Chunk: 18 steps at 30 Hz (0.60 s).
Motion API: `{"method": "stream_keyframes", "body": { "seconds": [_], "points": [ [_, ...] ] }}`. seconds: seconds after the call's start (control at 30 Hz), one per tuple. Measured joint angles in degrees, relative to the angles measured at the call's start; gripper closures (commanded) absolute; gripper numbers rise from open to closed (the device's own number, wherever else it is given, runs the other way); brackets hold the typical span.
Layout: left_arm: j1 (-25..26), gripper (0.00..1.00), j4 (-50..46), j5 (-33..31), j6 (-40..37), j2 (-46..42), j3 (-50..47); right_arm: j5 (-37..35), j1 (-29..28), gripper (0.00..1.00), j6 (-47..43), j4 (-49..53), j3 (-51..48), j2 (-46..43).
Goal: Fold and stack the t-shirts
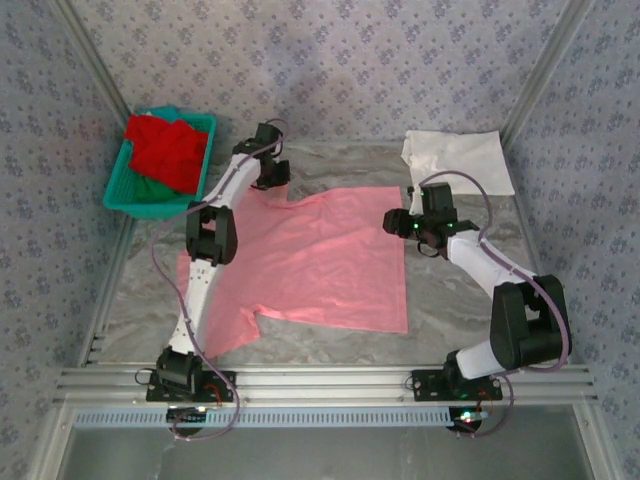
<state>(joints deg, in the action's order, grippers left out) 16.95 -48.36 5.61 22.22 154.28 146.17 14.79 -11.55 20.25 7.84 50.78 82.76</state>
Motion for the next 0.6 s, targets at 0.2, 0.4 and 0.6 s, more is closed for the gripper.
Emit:
{"method": "stream_keyframes", "body": {
  "seconds": [0.2, 0.4, 0.6],
  "points": [
    [-1.25, 1.00, 1.49, 4.39, 4.35, 3.39, 4.24, -0.44, 0.92, 0.52, 0.79, -0.83, -2.19, -2.38],
    [-4.72, 1.00, 7.45, 7.96, 10.64, 6.27, 6.84, -0.61, 1.40, 0.52, 1.42, -0.98, -4.31, -4.72],
    [-7.34, 1.00, 15.58, 7.56, 14.19, 10.19, 10.86, -0.87, 2.38, 0.52, 1.60, -1.05, -5.09, -5.64]
  ]
}}
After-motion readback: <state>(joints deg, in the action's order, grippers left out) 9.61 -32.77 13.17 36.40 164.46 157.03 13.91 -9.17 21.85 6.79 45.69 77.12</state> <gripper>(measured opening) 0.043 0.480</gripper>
